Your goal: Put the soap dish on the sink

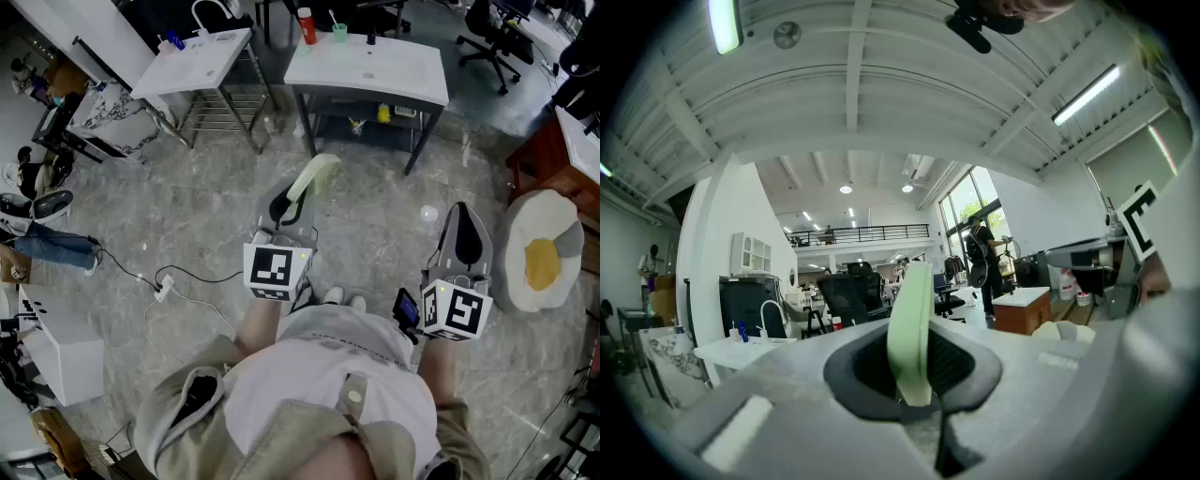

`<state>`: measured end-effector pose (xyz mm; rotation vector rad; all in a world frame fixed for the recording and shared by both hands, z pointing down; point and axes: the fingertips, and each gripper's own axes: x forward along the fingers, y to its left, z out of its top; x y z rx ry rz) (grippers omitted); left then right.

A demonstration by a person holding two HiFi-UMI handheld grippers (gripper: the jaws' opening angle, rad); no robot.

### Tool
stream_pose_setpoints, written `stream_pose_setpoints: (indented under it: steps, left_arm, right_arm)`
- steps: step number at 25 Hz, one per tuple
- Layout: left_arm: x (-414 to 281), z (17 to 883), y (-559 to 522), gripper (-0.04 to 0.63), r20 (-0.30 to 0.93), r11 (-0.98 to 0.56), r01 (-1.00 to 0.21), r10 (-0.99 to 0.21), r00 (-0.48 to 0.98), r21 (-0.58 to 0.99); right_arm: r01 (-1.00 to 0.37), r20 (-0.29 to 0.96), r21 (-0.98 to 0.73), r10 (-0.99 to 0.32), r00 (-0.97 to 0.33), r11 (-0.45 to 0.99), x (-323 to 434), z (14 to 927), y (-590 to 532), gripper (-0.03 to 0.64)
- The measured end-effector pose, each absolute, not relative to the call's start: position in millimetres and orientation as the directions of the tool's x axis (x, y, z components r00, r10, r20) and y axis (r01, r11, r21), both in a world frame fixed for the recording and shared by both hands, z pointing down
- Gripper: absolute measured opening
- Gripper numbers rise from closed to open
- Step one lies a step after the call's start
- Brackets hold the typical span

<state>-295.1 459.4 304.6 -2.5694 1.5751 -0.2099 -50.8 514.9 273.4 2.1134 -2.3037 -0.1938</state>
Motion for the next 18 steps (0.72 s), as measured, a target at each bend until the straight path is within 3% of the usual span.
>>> stream_pose_setpoints:
  steps: [18]
  left_arm:
    - [-265.3, 311.5, 463.7, 0.031, 0.073, -0.472, -0.864, -0.882, 0.466, -0.177]
  right_arm:
    - [-0.99, -0.073, 0.123, -0.994, -0.084, 0.075, -28.0, 277.1, 523.9, -0.002]
